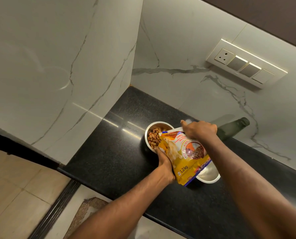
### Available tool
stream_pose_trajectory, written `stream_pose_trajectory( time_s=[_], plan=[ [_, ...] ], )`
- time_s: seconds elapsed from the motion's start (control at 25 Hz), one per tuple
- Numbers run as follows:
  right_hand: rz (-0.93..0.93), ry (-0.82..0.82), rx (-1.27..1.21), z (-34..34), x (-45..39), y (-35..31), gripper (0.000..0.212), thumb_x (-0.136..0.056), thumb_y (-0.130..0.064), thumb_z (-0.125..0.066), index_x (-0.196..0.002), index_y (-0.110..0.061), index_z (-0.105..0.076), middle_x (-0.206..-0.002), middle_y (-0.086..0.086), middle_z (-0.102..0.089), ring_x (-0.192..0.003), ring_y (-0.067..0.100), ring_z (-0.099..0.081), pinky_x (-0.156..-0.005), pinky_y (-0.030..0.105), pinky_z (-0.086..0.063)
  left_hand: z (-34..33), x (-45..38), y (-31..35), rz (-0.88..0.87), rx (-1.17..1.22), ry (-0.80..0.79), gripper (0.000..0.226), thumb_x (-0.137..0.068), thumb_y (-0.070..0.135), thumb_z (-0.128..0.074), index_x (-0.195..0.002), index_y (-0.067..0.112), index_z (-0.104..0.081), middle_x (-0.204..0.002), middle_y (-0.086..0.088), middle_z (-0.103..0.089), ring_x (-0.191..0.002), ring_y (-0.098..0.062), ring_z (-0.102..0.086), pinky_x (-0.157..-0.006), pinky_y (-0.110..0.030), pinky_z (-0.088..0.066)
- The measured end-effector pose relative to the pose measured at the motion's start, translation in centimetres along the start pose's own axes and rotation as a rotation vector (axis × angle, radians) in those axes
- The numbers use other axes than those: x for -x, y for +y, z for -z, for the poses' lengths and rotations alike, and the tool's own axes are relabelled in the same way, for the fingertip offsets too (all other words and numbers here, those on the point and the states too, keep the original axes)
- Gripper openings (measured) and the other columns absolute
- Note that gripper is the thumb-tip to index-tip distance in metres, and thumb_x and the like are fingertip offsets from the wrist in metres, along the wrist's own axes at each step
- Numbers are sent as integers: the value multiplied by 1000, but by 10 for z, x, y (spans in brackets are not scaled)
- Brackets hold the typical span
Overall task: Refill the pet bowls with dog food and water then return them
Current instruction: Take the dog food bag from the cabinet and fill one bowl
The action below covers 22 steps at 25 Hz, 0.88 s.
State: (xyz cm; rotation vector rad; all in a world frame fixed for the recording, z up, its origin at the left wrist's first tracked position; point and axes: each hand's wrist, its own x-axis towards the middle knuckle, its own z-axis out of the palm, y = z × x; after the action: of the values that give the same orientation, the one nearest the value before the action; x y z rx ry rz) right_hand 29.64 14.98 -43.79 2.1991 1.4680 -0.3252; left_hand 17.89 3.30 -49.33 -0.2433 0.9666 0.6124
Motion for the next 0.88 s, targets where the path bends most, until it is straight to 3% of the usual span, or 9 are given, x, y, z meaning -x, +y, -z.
stream_pose_trajectory(
  time_s=[0.12, 0.28, 0.48, 0.6, 0.76, 0.88],
  plan=[
    [5, 4, 14, 1, -1, -3, 80, -104, -80, -21, -94, -22, -76, -83, 3, -66, -85, 22, -62, -105, 47, -48, 0, 3, 3, -18, 3, 10, 108, -85, 98, -13, -136, 24, -73, -133, -22, -75, -125, -46, -69, -109, -64, -53],
    [5, 2, 24, 2, -1, -5, 80, -103, -81, -22, -90, -22, -75, -81, 2, -66, -73, 19, -58, -97, 44, -47, 1, 4, 5, -15, 4, 18, 105, -85, 98, -12, -124, 24, -77, -127, -22, -78, -117, -44, -72, -90, -59, -60],
    [-28, 2, 43, 3, 2, -5, 82, -103, -81, -23, -84, -20, -74, -81, 2, -70, -69, 19, -58, -83, 41, -42, 0, 3, 4, -27, -5, -7, 110, -84, 99, -10, -134, 24, -74, -129, -22, -77, -122, -45, -71, -105, -64, -55],
    [-49, 5, 41, 4, 5, -3, 82, -103, -81, -24, -81, -19, -74, -80, 2, -70, -69, 19, -59, -82, 41, -43, -1, 1, 1, -26, -1, -8, 110, -84, 98, -10, -135, 25, -74, -130, -22, -77, -123, -45, -70, -107, -64, -54],
    [-48, 16, 49, 6, 9, 0, 82, -104, -80, -25, -80, -18, -74, -80, 2, -71, -69, 19, -60, -81, 40, -43, -2, -4, -1, -10, -1, -1, 110, -83, 100, -11, -129, 25, -76, -126, -22, -79, -118, -45, -72, -90, -60, -60],
    [-40, 17, 40, 9, 10, 0, 82, -105, -79, -24, -79, -18, -73, -80, 2, -71, -70, 19, -60, -85, 41, -44, -2, -8, 1, -9, -11, -9, 110, -83, 100, -11, -130, 25, -76, -126, -22, -79, -117, -44, -73, -90, -59, -60]
  ],
)
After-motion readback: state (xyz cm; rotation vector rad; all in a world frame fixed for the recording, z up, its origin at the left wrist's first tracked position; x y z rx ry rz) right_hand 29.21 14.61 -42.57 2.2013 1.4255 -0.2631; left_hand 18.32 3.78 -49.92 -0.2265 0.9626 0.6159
